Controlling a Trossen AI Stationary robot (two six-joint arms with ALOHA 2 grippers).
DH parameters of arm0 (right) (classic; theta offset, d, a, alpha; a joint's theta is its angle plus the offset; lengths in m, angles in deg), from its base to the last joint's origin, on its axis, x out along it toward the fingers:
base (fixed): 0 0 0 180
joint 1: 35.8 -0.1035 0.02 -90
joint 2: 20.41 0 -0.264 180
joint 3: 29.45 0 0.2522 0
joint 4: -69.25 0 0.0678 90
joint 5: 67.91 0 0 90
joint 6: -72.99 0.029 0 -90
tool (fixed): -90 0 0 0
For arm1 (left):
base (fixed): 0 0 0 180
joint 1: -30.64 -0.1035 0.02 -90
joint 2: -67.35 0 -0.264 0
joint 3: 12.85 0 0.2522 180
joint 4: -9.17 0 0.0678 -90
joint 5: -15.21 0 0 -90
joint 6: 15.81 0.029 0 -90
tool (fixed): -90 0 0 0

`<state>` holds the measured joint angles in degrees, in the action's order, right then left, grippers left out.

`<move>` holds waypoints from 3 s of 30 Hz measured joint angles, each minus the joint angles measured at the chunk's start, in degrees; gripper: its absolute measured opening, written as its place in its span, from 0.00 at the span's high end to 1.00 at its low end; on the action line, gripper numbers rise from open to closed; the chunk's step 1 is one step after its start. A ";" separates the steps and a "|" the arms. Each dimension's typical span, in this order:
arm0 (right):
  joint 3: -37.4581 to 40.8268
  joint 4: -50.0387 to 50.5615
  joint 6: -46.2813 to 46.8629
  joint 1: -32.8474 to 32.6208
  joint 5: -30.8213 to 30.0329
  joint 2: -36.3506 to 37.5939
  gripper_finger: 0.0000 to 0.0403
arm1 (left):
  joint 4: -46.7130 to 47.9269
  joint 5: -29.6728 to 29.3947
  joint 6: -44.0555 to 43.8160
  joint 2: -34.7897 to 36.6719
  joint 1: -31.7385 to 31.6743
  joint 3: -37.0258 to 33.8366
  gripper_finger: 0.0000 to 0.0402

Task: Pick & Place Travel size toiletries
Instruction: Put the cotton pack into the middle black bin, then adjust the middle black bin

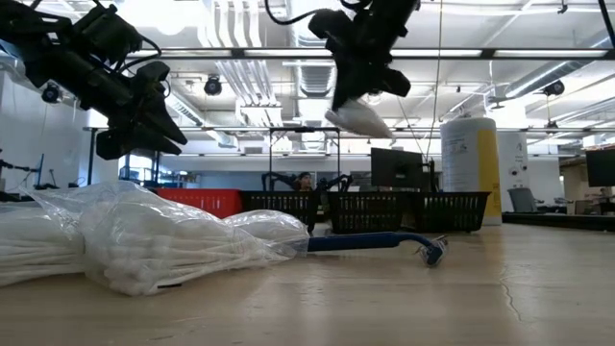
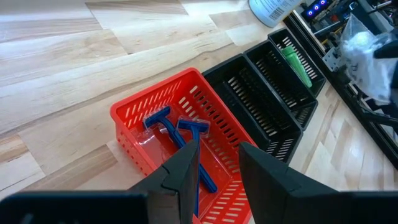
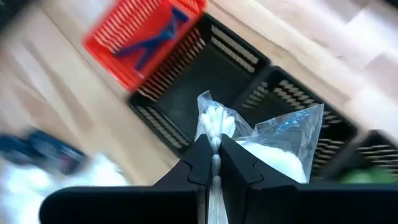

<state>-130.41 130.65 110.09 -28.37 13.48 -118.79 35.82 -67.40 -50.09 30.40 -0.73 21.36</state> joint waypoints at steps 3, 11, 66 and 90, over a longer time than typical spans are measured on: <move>0.00 1.29 -6.33 -1.31 -4.08 -0.07 0.97 | -0.02 0.00 0.00 0.00 0.00 -0.02 0.70; -0.04 0.91 -23.05 -3.09 -15.42 -0.92 0.97 | -0.04 -0.61 -0.01 0.00 -0.01 -0.02 0.70; -1.75 2.01 -55.90 -0.05 -13.87 -18.42 0.53 | -2.19 -7.54 0.00 -0.02 -0.04 -0.02 0.70; -1.64 4.69 -40.02 -2.05 -13.37 -13.67 0.28 | -12.83 -7.52 0.00 0.00 -0.04 -0.02 0.70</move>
<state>-132.05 135.34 70.07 -30.42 0.11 -132.46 22.98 -74.91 -50.09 30.40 -0.78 21.34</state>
